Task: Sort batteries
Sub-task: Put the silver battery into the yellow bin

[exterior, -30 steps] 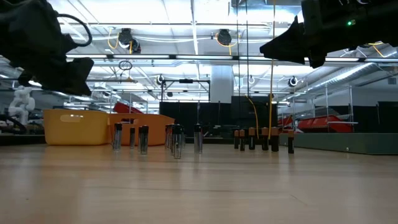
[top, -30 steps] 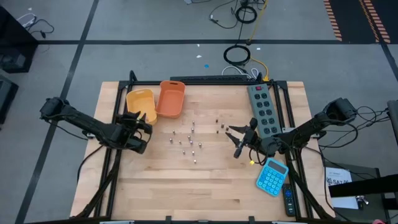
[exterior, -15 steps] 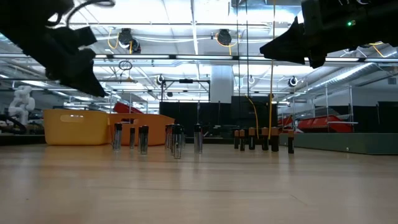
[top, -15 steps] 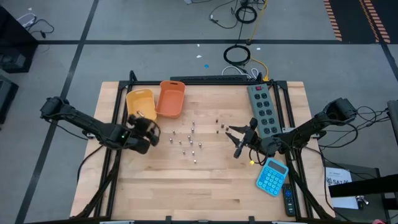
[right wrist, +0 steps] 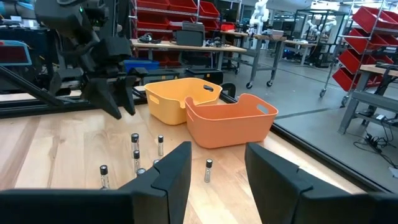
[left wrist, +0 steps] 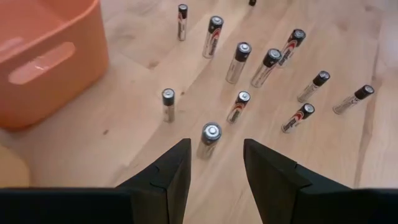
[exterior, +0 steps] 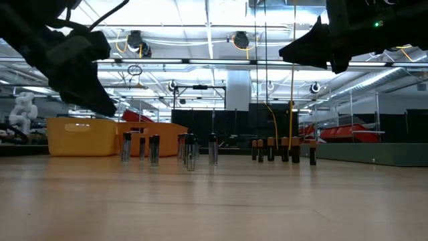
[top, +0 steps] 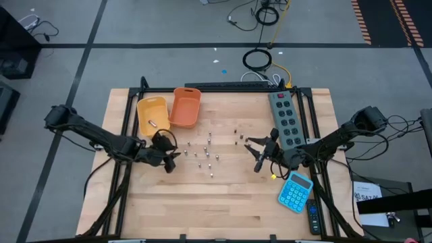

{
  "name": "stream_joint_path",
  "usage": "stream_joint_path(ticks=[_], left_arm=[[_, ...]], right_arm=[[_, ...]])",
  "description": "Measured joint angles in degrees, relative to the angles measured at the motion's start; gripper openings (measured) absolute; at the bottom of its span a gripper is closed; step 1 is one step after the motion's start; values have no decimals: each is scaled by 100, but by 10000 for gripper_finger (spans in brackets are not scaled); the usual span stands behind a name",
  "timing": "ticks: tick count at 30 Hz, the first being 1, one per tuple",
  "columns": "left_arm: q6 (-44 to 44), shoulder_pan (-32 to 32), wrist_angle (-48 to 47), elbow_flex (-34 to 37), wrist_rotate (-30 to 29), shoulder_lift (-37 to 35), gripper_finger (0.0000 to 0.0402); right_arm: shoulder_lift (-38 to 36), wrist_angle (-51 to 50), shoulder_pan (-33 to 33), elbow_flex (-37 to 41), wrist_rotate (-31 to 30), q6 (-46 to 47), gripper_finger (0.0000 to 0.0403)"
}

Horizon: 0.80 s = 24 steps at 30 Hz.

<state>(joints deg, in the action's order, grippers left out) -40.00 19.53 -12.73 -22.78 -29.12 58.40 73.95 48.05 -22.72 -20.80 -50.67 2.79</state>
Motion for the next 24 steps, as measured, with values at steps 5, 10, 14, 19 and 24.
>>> stream_joint_path(ticks=[5,10,14,19,24], left_arm=[[302,11,573,139,4,425,157],[590,11,868,231,-79,973,158],[594,11,1137,231,-84,1330,158],[596,15,1547,231,19,1688,158],[542,-17,1560,231,-92,1872,158]], right_arm=[[0,-4,0,0,-1,0,144],[0,-16,0,0,-1,0,144],[1,-33,0,0,-1,0,144],[1,-52,0,0,-1,0,144],[2,-61,0,0,-1,5,144]])
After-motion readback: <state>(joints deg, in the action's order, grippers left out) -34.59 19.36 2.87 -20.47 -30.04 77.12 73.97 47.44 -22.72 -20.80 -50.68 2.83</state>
